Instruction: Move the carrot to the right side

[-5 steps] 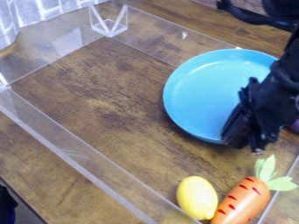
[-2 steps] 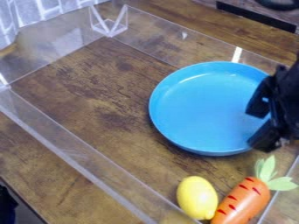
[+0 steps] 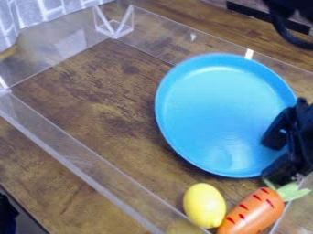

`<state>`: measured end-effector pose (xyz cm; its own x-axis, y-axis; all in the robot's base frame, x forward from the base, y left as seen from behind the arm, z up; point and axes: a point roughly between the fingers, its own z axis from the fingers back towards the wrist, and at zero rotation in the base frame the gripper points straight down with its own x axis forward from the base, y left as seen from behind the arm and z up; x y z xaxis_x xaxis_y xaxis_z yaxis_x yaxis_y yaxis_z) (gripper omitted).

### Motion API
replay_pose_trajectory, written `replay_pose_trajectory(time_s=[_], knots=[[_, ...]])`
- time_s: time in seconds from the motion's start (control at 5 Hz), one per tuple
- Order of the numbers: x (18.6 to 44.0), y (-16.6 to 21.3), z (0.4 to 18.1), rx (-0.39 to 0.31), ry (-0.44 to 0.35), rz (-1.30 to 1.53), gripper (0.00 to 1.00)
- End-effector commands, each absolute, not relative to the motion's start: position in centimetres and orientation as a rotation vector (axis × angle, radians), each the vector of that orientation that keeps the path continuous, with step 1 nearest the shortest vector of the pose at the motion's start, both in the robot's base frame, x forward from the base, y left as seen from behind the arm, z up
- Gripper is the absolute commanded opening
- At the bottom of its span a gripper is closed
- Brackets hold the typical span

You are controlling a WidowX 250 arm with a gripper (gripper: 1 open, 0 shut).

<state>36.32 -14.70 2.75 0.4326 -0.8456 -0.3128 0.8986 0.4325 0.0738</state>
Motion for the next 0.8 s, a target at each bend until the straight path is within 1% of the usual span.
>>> replay_pose_trajectory(time_s=[0.0,0.2,0.4,0.6], knots=[[38.0,-16.5,3.8,0.239,0.192,-1.087,1.0],[38.3,-18.6,3.0,0.246,0.212,-1.137,1.0],[38.9,-19.3,2.4,0.249,0.234,-1.2,1.0],[39.3,-19.1,1.8,0.256,0.255,-1.268,0.0]])
